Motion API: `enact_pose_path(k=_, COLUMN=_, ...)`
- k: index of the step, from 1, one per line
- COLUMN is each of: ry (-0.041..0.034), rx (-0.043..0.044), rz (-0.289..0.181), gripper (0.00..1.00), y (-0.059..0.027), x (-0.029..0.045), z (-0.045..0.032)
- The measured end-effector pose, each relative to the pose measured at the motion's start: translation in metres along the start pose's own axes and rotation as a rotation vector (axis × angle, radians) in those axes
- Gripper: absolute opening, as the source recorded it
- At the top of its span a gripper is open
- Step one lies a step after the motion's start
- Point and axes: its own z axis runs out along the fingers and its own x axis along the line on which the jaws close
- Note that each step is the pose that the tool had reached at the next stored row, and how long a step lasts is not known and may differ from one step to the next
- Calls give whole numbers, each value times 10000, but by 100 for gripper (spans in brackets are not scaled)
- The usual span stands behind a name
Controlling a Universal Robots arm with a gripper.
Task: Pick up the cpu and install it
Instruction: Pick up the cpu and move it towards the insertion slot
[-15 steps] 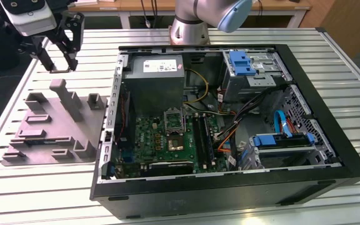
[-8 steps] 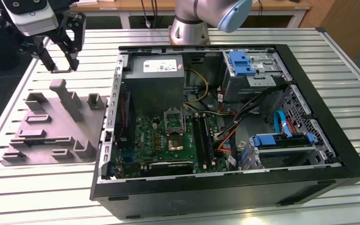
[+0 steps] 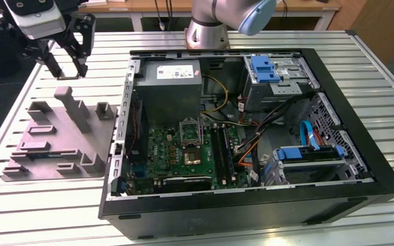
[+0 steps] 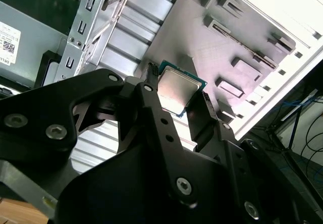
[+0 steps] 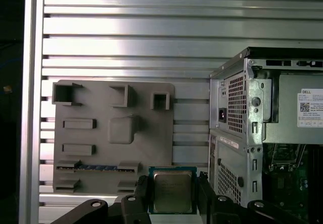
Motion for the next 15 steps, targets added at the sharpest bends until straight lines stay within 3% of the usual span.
enact_pose_path(k=15, ry=1, rx=1, rz=0, gripper=47, y=0, x=-29, z=0)
